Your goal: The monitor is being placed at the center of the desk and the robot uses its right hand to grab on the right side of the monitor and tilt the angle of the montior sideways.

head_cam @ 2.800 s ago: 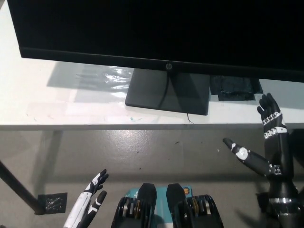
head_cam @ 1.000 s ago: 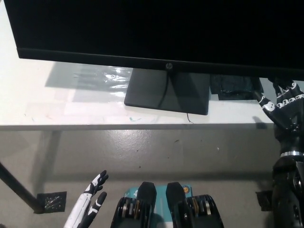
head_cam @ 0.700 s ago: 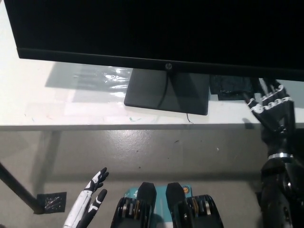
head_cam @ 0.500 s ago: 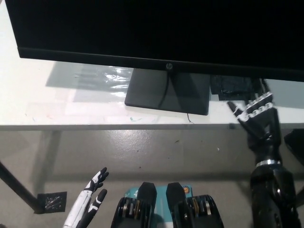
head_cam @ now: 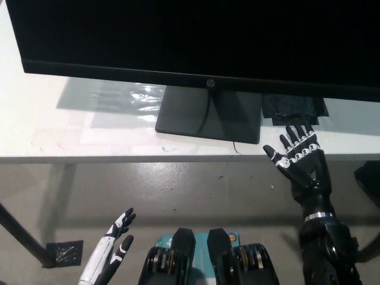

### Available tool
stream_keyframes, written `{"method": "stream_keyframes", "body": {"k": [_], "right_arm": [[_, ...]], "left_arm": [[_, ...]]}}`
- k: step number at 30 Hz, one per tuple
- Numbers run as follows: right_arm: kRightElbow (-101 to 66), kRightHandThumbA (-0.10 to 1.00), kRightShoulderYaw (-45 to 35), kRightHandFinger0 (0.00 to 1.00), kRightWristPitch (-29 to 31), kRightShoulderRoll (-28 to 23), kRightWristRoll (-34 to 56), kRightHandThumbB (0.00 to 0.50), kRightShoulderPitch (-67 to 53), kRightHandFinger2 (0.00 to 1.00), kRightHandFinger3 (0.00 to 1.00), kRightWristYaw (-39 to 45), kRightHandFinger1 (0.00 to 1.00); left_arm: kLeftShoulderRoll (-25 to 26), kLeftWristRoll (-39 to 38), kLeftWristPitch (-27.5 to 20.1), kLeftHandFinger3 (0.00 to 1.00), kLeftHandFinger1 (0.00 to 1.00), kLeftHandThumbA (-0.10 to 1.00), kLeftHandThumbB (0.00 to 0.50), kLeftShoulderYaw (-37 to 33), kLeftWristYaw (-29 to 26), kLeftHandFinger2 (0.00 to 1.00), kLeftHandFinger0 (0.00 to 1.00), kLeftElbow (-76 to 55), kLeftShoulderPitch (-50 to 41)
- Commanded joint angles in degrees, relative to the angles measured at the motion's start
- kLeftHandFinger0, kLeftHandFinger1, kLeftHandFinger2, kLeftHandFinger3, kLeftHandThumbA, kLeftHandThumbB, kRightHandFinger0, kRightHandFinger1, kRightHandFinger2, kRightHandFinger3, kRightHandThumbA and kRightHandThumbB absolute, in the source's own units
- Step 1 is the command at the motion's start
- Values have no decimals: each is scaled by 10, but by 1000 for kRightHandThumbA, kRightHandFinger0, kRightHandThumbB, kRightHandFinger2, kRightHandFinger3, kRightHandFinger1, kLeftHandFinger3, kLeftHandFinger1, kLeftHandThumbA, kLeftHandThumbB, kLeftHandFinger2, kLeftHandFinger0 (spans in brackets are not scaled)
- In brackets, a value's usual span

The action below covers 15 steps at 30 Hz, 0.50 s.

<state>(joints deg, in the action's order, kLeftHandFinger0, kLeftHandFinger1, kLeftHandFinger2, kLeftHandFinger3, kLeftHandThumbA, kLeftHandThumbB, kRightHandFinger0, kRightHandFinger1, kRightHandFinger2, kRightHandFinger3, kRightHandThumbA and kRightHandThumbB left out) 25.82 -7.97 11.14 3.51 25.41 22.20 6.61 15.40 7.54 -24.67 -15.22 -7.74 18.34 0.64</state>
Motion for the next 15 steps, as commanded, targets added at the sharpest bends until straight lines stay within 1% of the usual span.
{"method": "stream_keyframes", "body": {"k": [1,2,4,5,8,9,10,11,12,13,15], "right_arm": [[14,1000,1,1000,0,0,-4,217,24,1000,1000,16,1000],[19,1000,-5,1000,-5,-4,1,228,33,1000,1000,13,1000],[21,1000,-6,1000,-5,-4,1,228,34,1000,1000,14,1000],[9,1000,-21,1000,-23,-10,19,240,47,1000,1000,7,1000],[7,1000,-26,1000,-24,-11,14,240,51,1000,1000,2,1000],[7,1000,-27,1000,-25,-11,13,266,51,1000,1000,3,1000],[-8,1000,-38,1000,-32,-24,22,259,67,1000,1000,0,1000],[-8,1000,-40,1000,-33,-23,21,260,67,1000,1000,0,1000],[-10,1000,-46,1000,-31,-24,30,239,71,1000,1000,4,1000],[-17,1000,-53,1000,-35,-32,34,239,80,1000,1000,4,1000],[-18,1000,-56,1000,-37,-32,33,239,82,1000,1000,6,1000]], "left_arm": [[11,-5,-23,1000,1000,1000,243,4,-11,1000,1000,-3,10],[13,-3,-23,1000,1000,1000,241,2,-13,1000,1000,-2,10],[13,-3,-23,1000,1000,1000,241,2,-14,1000,1000,-2,11],[12,-5,-23,1000,1000,1000,246,3,-11,1000,1000,-1,10],[12,-5,-23,1000,1000,1000,249,3,-12,1000,1000,-1,10],[12,-5,-23,1000,1000,1000,248,3,-12,1000,1000,-1,10],[13,-4,-23,1000,1000,1000,238,2,-14,1000,1000,-4,10],[13,-4,-23,1000,1000,1000,238,2,-14,1000,1000,-4,10],[14,-4,-23,1000,1000,1000,239,1,-13,1000,1000,-2,11],[14,-4,-23,1000,1000,1000,243,1,-13,1000,1000,-2,11],[14,-4,-23,1000,1000,1000,243,1,-13,1000,1000,-2,11]]}}
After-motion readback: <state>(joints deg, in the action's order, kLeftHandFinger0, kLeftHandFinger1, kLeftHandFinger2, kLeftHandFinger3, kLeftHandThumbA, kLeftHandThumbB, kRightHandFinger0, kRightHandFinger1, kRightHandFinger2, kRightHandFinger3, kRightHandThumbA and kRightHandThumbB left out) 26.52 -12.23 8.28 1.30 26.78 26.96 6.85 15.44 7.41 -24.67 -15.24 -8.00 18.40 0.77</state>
